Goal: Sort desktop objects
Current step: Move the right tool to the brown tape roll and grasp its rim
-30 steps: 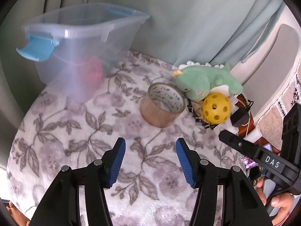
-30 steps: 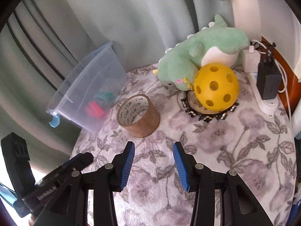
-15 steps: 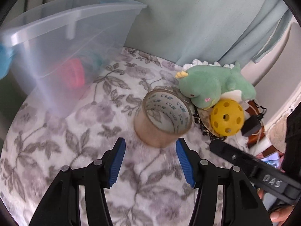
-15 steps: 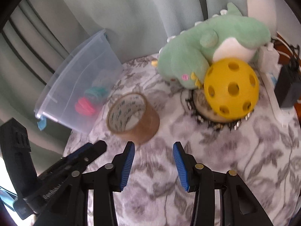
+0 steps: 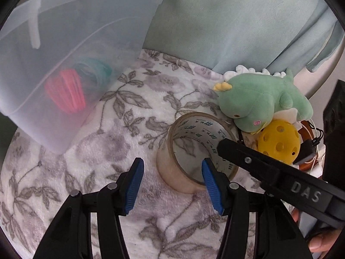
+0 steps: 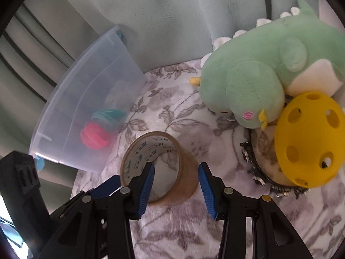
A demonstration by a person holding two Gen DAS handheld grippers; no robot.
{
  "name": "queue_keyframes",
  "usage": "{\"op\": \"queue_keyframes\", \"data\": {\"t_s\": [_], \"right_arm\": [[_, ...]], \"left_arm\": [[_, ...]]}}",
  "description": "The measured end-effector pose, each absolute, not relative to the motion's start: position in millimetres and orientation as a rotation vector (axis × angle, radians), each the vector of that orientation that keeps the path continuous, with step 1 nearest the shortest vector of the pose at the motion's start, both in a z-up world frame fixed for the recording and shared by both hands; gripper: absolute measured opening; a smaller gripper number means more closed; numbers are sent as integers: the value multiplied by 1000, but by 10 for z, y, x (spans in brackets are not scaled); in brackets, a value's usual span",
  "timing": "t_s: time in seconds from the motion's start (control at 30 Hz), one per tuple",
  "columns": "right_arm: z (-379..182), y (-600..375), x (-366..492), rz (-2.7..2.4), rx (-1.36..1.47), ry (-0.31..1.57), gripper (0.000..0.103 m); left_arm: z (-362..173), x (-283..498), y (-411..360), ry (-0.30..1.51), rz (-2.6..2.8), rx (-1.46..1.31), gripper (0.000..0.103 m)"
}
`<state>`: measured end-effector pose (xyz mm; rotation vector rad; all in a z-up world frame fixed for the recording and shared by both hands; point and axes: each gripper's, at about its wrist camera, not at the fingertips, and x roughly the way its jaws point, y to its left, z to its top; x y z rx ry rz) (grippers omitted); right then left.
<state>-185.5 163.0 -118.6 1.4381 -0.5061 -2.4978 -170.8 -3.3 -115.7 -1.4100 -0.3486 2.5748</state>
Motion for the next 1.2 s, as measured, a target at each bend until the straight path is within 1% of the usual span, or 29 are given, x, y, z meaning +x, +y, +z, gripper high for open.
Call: {"op": "queue_keyframes", "data": {"t_s": [0.37, 0.53, 0.67, 0.7, 0.77, 0.87, 0.93, 1.0, 1.03, 1.13, 1.2], "right_arm": [[-1370, 1674, -2045, -2472, 1467, -500, 44], [-1413, 1712, -2078, -2468, 1470, -526, 35], [-1439, 1733, -2108, -2456, 1469, -544, 31], [-1431, 1713, -2079, -2468, 1470, -563, 31], [-1399, 1646, -1981, -2504, 1465, -616, 26], [-1394, 1634, -1984, -2509, 1459, -607, 24], [-1383, 1627, -1971, -2521, 1452, -596, 23], [-1363, 1615, -1944, -2538, 1444, -573, 20], [-1350, 1609, -1923, -2545, 1440, -564, 19], [-1323, 1619, -1868, -2560, 1430, -546, 18], [-1308, 1641, -1824, -2565, 1424, -556, 18]], "left_arm": [[-1249, -1806, 18, -344, 2587, -1393, 57], [-1270, -1815, 28, -357, 2598, -1398, 57], [-1274, -1842, 22, -343, 2592, -1397, 57], [-1274, -1852, 15, -340, 2588, -1396, 57], [-1272, -1855, 16, -334, 2588, -1395, 57], [-1276, -1841, 23, -334, 2591, -1393, 57], [-1279, -1823, 32, -336, 2583, -1387, 54], [-1278, -1800, 47, -340, 2572, -1381, 45], [-1276, -1788, 57, -336, 2573, -1383, 44], [-1254, -1732, 46, -338, 2580, -1369, 39], [-1232, -1694, 26, -356, 2577, -1363, 37]]}}
